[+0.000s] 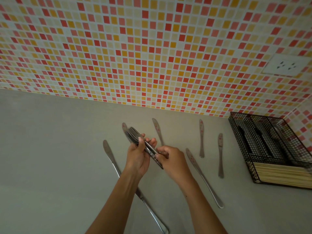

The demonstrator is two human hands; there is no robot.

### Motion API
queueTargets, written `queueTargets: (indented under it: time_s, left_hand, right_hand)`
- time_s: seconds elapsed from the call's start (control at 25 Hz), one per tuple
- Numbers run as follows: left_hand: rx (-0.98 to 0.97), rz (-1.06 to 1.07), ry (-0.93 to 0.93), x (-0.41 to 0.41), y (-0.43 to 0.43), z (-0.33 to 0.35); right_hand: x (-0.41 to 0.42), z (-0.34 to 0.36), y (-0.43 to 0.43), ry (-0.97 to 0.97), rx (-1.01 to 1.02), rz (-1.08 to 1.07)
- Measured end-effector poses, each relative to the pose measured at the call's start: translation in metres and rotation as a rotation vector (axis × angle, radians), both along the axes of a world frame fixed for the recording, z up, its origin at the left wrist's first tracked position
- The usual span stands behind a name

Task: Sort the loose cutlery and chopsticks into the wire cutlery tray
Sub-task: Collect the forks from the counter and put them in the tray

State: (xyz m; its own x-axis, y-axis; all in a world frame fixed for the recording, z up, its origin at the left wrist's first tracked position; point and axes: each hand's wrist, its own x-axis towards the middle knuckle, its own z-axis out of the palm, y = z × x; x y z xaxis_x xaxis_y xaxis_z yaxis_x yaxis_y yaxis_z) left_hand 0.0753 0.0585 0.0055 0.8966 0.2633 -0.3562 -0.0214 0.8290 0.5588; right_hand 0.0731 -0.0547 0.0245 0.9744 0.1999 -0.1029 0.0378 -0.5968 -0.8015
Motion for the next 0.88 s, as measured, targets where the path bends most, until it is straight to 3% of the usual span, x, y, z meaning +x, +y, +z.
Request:
queueTargets:
  time_s: [0.24, 0.48, 0.88]
  left_hand:
    - [0.016, -0.005, 0.009, -0.001, 0.0, 0.001]
    - [0.014, -0.059, -0.012, -0.005, 0.0, 0.005]
    - [0.138, -0.104, 0.001, -0.023, 0.0, 0.04]
  right_hand:
    - [-0.003, 0.0, 0.007, -0.065, -0.119, 0.088]
    - [-0.006, 0.002, 0.005, -0.008, -0.125, 0.108]
    - [-0.045, 0.015, -0.018, -0.195, -0.27, 0.131]
